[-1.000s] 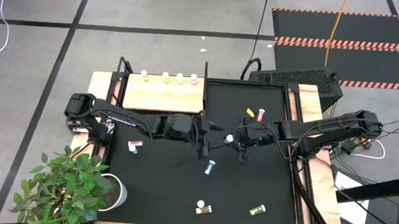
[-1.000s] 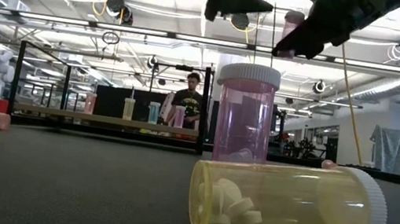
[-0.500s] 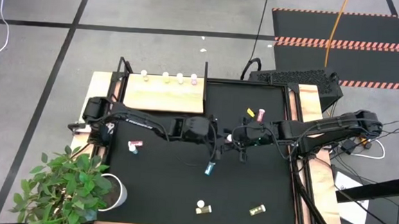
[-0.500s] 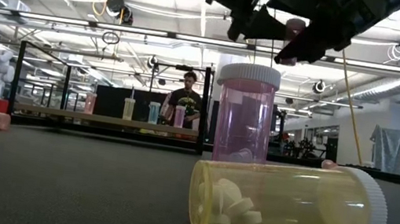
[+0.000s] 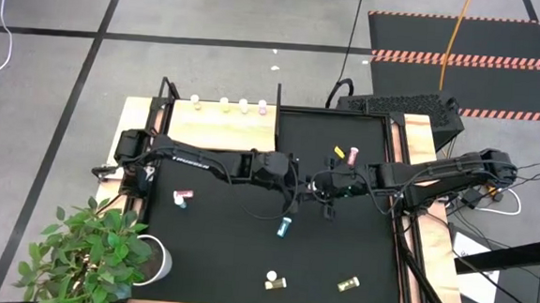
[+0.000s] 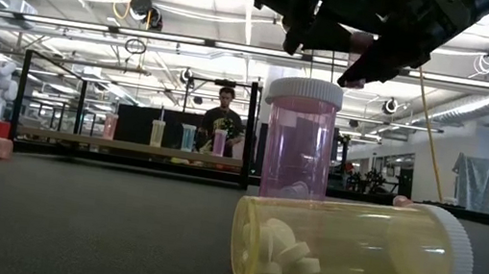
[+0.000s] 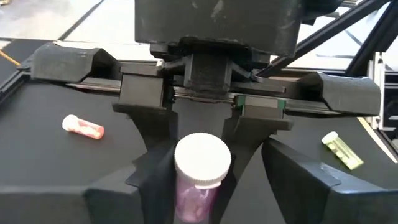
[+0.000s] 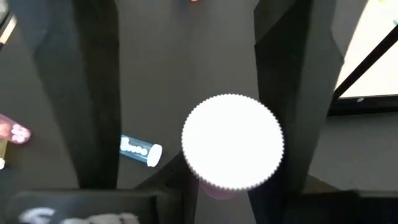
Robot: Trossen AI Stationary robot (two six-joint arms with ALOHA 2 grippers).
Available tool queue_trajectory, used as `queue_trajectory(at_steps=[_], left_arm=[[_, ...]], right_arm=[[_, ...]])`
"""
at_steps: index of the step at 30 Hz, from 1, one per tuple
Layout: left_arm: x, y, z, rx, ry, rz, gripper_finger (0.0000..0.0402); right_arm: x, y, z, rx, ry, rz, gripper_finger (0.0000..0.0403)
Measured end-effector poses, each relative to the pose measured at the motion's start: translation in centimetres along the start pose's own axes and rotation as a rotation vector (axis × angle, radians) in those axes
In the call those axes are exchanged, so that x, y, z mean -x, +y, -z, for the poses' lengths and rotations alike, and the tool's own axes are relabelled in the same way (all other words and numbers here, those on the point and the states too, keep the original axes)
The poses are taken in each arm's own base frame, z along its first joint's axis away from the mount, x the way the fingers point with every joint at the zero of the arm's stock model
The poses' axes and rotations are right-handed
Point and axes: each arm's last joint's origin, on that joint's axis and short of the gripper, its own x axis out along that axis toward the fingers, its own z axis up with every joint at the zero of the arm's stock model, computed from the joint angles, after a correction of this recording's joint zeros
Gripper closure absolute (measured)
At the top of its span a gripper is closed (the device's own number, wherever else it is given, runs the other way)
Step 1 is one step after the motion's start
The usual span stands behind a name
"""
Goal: Pick and place medicine bottles onto shelf by color
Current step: Put the right purple pill bottle on the shelf aligned with the other purple pill bottle
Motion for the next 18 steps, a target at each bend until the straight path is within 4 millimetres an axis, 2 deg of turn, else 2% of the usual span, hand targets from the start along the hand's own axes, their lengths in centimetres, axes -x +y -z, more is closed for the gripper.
queue_trajectory(at_steps=[18], left_arm=[[0.1,1.3,-0.1,0.0,0.004,0.058,0.0235]], right_arm=[[0.0,0.0,0.2,0.003,0.021,-0.007,0.03]])
